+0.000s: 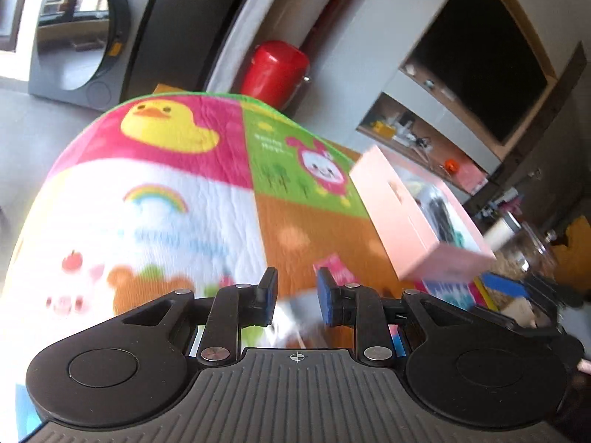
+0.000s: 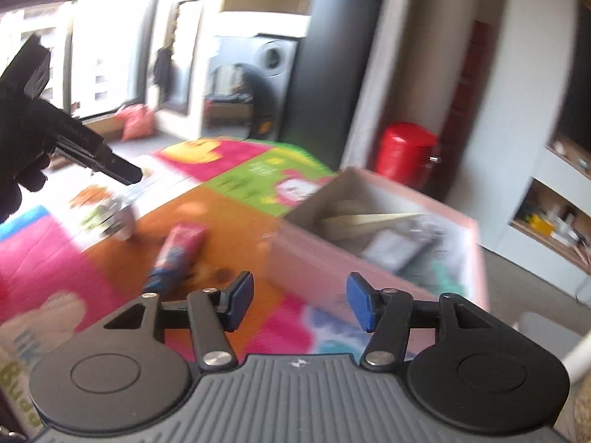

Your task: Organize rigid objects

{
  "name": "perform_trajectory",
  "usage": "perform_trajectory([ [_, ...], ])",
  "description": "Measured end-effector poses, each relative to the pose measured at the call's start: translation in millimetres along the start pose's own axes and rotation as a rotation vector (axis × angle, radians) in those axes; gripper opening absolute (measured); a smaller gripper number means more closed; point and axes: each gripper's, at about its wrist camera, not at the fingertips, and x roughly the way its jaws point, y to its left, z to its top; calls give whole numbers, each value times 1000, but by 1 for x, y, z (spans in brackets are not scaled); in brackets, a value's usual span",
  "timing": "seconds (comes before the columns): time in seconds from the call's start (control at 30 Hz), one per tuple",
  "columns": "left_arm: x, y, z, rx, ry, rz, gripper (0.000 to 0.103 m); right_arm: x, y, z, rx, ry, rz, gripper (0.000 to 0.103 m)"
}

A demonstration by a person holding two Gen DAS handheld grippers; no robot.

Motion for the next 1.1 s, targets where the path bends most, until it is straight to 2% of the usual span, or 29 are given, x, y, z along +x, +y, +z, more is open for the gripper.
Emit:
perform_trajectory([
  [0.17, -2, -2, -20, 43, 14, -14, 26, 5, 25, 8, 15, 14, 97, 56],
  [0.3, 0, -8, -34, 54, 47, -83, 26, 19, 35, 13, 73, 63, 155, 56],
  [0.4, 6, -18, -44, 101, 84, -111, 26, 30, 40, 16, 96, 96, 173, 56],
  [0.5, 6, -24, -47, 117, 59, -79, 26, 42, 42, 18, 135, 122, 192, 56],
  [0.73, -11, -31, -28, 105, -105, -17, 26, 64, 46, 8, 185, 182, 205, 56],
  [0.9, 4, -43, -31, 162, -68, 56, 26, 60, 52, 2, 163, 146, 185, 58],
  [0.93, 8, -44, -33, 175, -60, 75, 31, 58, 53, 0, 158, 136, 181, 59],
  [1.0, 13, -44, -34, 174, -62, 71, 37, 57, 56, -4, 151, 113, 176, 61],
  [1.1, 19, -42, -33, 142, -52, 58, 41, 56, 56, -5, 153, 103, 173, 61],
])
